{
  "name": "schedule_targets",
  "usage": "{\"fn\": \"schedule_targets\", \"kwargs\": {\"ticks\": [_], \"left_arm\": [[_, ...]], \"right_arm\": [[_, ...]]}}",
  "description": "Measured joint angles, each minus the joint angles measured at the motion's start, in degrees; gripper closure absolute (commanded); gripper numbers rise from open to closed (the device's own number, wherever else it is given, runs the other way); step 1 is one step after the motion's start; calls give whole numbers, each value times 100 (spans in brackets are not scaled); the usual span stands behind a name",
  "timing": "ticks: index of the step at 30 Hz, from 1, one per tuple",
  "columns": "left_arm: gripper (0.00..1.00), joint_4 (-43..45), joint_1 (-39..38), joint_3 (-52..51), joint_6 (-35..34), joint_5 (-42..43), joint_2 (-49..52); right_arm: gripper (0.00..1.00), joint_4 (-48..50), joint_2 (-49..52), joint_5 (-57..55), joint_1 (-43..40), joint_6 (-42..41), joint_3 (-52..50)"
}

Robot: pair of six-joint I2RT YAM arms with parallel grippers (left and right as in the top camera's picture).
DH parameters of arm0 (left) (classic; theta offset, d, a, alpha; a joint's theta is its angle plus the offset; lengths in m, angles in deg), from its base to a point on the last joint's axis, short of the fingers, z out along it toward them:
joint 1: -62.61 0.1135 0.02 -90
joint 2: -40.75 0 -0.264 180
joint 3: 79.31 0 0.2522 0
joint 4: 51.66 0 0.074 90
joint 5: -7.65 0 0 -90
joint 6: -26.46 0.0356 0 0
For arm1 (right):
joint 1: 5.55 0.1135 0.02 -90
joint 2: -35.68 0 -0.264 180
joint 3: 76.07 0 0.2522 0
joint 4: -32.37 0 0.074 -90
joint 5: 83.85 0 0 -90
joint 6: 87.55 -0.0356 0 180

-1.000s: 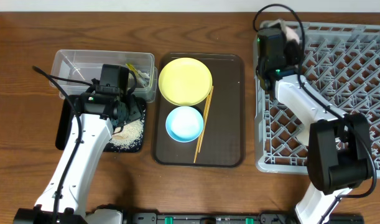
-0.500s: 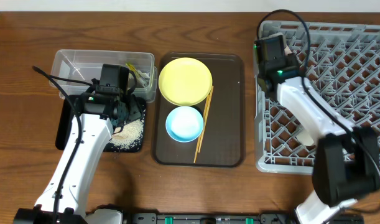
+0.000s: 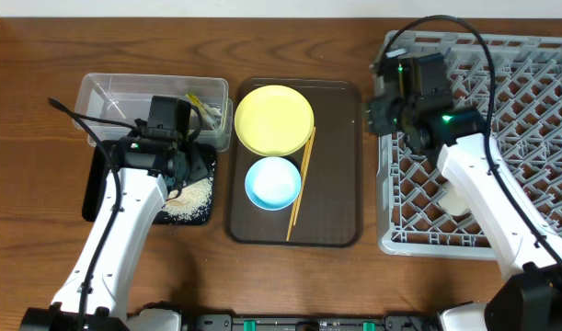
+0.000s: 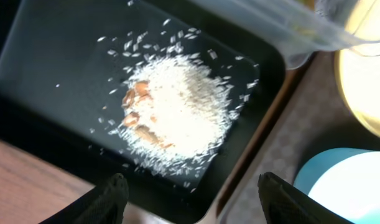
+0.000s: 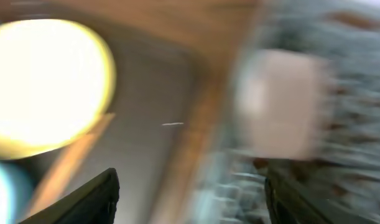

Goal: Sort waste into correct bins and load items into the dishwasher rack
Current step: 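Reach the right gripper to the light-blue bowl and grasp its rim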

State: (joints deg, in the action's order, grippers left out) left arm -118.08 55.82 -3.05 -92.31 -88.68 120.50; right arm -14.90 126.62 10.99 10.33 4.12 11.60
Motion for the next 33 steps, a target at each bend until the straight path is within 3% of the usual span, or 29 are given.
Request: {"fn": "schedule_targets", "kwargs": {"ticks": [3,10,21,27,33], "left_arm": [[30,-223,22,0,-168,-238,0],[29,-378,275,0,-363,-507,0],[30,-376,304,0,-424,-570,0],[30,-374,304,0,-426,-570,0],[30,-374,304,0,-426,-570,0]], "right_arm": [[28,-4,76,894,208,-129,-2],[41,-85,581,1617,992,-262,-37],[56,-289,1578,1237,1681,-1023,-79],[77,-302,1886,979,1893,-1320,-87],[88,-304,1934,710,1930,-1659,-96]]}}
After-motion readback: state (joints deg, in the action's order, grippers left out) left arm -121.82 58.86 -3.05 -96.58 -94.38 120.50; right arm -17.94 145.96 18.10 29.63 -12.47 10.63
